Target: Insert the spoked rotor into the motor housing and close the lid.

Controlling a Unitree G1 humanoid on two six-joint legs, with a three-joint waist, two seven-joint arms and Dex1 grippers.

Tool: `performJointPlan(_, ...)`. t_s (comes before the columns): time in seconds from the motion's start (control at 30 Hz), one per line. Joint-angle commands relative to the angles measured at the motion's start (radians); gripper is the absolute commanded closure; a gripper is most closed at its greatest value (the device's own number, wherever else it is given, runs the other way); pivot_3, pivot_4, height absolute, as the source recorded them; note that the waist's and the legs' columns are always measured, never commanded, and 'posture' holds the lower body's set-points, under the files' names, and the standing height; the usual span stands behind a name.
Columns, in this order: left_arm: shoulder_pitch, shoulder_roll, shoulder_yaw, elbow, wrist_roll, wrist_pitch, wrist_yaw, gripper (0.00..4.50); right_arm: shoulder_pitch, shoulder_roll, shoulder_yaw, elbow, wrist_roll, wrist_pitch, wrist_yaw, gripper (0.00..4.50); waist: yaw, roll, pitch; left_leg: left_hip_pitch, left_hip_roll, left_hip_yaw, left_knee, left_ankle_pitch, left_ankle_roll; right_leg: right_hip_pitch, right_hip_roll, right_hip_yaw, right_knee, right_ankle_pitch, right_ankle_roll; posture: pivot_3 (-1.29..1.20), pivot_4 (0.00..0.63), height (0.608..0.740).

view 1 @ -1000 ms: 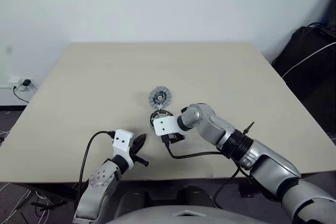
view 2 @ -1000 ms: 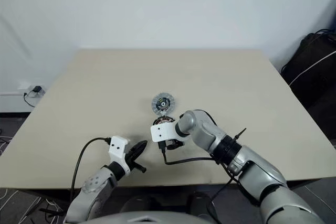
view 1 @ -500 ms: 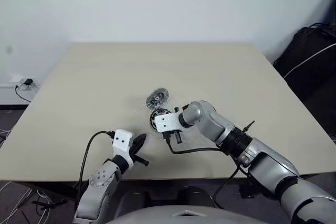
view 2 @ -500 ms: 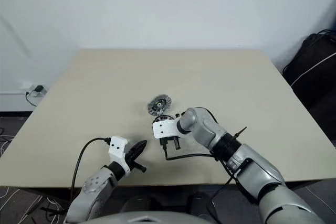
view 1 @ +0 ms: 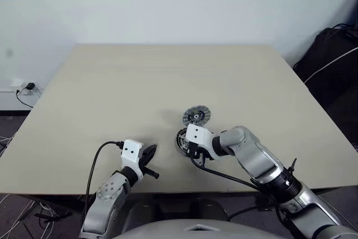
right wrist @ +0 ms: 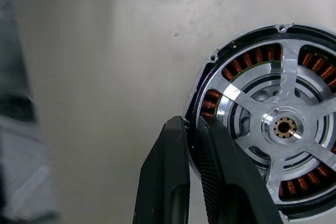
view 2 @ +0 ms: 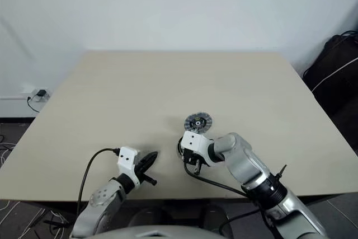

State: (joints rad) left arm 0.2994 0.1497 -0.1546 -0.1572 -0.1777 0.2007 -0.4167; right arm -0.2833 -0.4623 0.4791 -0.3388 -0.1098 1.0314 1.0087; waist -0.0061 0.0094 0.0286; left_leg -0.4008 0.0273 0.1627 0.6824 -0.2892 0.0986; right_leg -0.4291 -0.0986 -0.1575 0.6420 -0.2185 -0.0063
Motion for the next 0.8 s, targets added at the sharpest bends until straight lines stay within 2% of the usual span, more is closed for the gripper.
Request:
performJointPlan(0.03, -0.019, 0.000, -0.008, -0.003, -0.010, -0.019, -0.016, 4.50, 0.013, 0.063, -0.069, -0.084, 0.054, 0.148, -0.094, 4.47, -0.001, 0.000, 0.000, 0.000, 0.000, 0.000, 0.000, 0.000, 0.000, 0.000, 0.000, 0.000, 0.000, 0.000, 0.000, 0.00, 0.000, 0.740)
performJointPlan(0.27, -0.030, 0.003, -0.012, 0.002, -0.009, -0.014, -0.024, 4.50, -0.018, 0.256, -0.154, -0.007, 0.086, 0.306, -0.320, 4.47, -0.006, 0.000, 0.002, 0.000, 0.000, 0.000, 0.000, 0.002, -0.004, 0.000, 0.001, 0.000, 0.001, 0.000, 0.000, 0.00, 0.000, 0.740)
performJointPlan(0.53, -0.014, 0.008, -0.005, -0.013, -0.010, -0.014, -0.017, 4.50, -0.080, 0.324, -0.157, 0.019, 0.174, 0.283, -0.405, 1.86, -0.008, 0.003, 0.005, 0.000, 0.000, 0.000, 0.000, 0.003, -0.006, 0.000, 0.001, 0.000, 0.001, 0.000, 0.000, 0.00, 0.000, 0.740)
performJointPlan(0.67, -0.011, 0.006, -0.004, -0.016, -0.009, -0.014, -0.012, 4.50, -0.129, 0.288, -0.130, -0.025, 0.223, 0.257, -0.395, 1.86, -0.008, 0.004, 0.006, 0.000, 0.000, 0.000, 0.000, 0.003, -0.005, 0.000, 0.001, 0.000, 0.001, 0.000, 0.000, 0.00, 0.000, 0.740)
performJointPlan(0.8, -0.008, 0.002, -0.004, -0.016, -0.010, -0.016, -0.008, 4.50, -0.190, 0.157, -0.060, -0.117, 0.273, 0.200, -0.318, 1.86, -0.007, 0.005, 0.007, 0.000, 0.000, 0.000, 0.000, 0.003, -0.004, 0.000, 0.001, 0.000, 0.000, 0.000, 0.000, 0.00, 0.000, 0.740)
